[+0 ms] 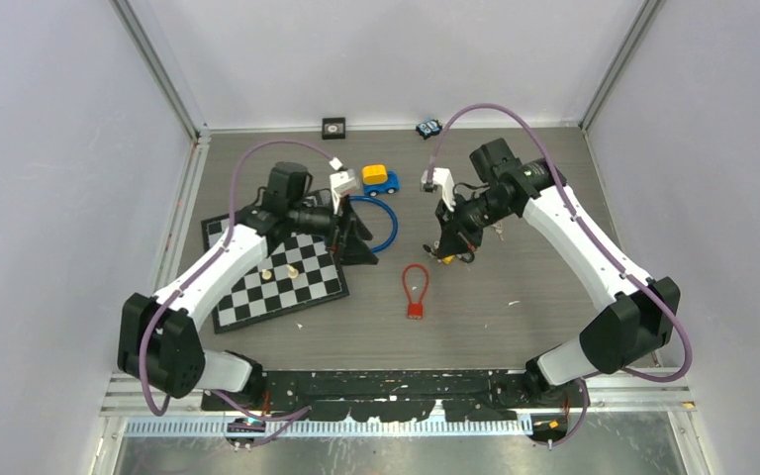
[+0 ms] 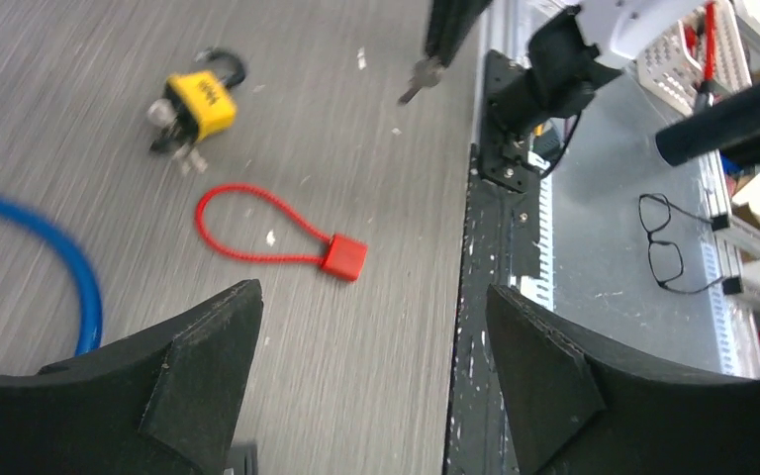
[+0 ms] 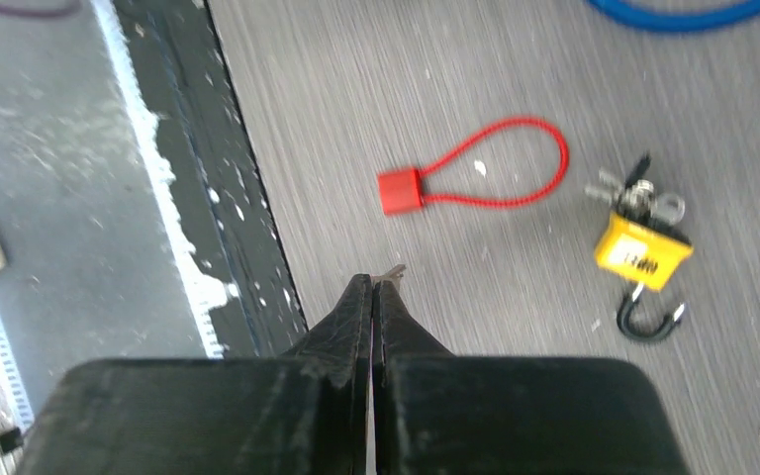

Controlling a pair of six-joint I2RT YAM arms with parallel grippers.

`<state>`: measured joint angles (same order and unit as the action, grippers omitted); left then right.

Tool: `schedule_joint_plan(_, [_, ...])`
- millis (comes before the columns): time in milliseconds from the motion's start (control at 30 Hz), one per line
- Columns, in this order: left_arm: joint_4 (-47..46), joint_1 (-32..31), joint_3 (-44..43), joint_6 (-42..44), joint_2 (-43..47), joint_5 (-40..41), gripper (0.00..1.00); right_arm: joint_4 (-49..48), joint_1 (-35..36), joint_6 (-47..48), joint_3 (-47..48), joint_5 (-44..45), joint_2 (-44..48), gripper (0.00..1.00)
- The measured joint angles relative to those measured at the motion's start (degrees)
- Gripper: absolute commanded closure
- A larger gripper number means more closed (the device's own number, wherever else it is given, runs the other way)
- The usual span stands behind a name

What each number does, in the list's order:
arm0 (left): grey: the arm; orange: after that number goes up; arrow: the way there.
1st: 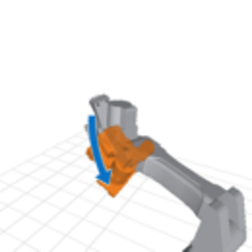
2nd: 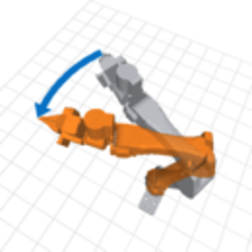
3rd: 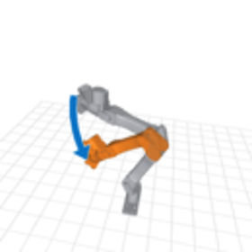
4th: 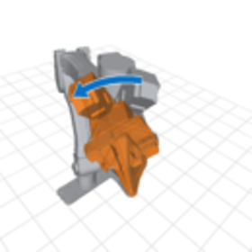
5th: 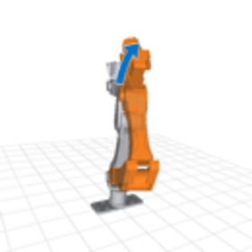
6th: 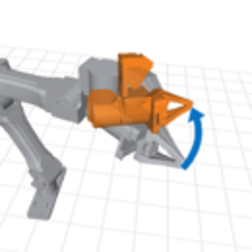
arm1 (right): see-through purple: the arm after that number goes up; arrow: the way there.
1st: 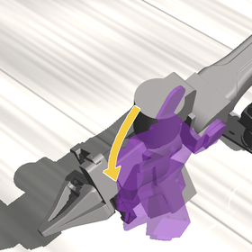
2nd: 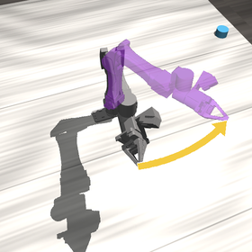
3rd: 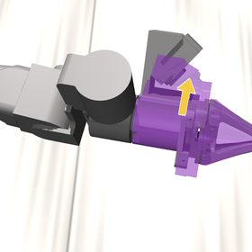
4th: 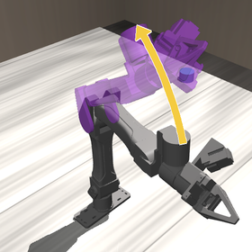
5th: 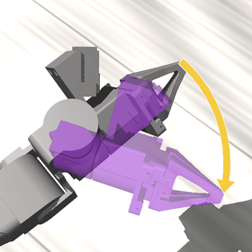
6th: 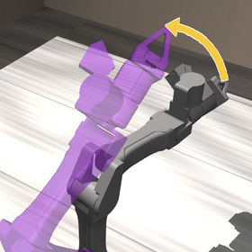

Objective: Unlock with the key

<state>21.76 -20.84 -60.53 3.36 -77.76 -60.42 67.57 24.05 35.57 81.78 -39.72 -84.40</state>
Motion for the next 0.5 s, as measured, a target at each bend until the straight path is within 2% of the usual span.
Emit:
schedule_joint_plan(200, [-13.81,-7.50,0.20,-2.75,-3.37,-1.16,0.21,-7.54,0.83,-11.67,2.58,-6.95,-0.13,0.99])
schedule_joint_plan(400, [-24.30,-10.67,0.20,-5.99,-8.55,-1.18,0.24,-15.54,1.07,-22.10,2.56,-10.03,-0.11,0.99])
schedule_joint_plan(500, [-28.63,-11.65,0.61,-6.40,-9.46,-1.53,0.30,-18.36,1.07,-25.88,2.56,-11.37,-0.11,0.99])
